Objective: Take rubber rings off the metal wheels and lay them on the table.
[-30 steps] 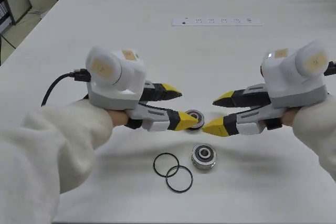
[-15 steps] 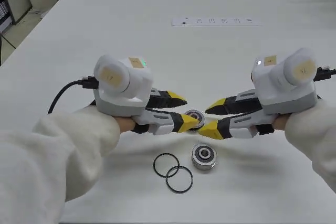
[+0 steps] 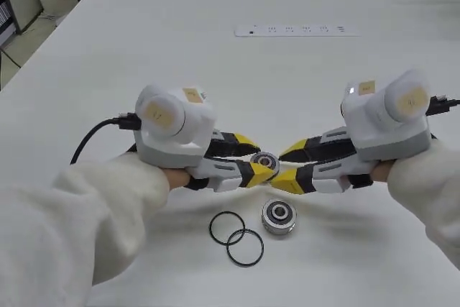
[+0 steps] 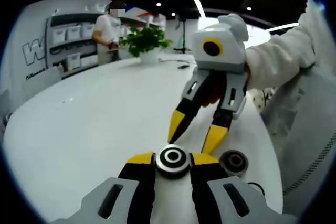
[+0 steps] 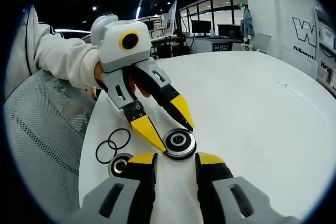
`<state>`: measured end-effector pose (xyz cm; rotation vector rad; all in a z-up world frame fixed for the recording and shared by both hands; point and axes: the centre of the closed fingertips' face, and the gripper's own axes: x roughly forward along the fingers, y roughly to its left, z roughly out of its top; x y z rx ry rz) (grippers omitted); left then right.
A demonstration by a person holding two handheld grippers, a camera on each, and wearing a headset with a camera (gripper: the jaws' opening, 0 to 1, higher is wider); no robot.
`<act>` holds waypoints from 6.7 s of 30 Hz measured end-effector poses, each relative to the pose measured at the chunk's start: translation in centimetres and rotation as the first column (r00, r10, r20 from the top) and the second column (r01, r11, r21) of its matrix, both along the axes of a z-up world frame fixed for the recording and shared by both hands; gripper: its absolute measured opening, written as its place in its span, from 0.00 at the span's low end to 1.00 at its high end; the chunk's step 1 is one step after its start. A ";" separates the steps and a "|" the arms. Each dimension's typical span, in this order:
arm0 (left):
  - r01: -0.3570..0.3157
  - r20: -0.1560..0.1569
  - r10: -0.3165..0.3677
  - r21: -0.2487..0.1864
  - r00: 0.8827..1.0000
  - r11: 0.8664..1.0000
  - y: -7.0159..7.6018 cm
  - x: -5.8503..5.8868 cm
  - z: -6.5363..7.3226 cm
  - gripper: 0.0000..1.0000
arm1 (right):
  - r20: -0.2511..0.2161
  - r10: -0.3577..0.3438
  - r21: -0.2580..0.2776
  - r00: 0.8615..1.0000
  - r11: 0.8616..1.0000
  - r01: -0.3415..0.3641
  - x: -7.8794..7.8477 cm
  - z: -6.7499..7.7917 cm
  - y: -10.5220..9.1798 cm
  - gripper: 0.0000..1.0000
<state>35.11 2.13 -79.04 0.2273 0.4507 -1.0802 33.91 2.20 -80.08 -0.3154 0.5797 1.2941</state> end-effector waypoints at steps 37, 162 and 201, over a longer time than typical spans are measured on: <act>0.017 0.017 -0.017 0.002 1.000 1.000 0.0 -0.2 -0.3 0.14 | 0.001 0.001 -0.007 1.000 1.000 -0.001 -0.1 -0.3 0.0 0.23; 0.015 0.013 -0.015 -0.035 1.000 0.999 -0.1 -0.7 0.1 0.14 | -0.184 -0.126 -0.041 0.975 0.992 0.120 0.1 -1.0 -0.7 0.00; 0.029 0.029 -0.028 -0.031 0.999 0.999 -0.1 -0.8 0.1 0.13 | -0.512 -0.281 0.065 0.812 0.930 0.363 0.9 0.5 -0.9 0.00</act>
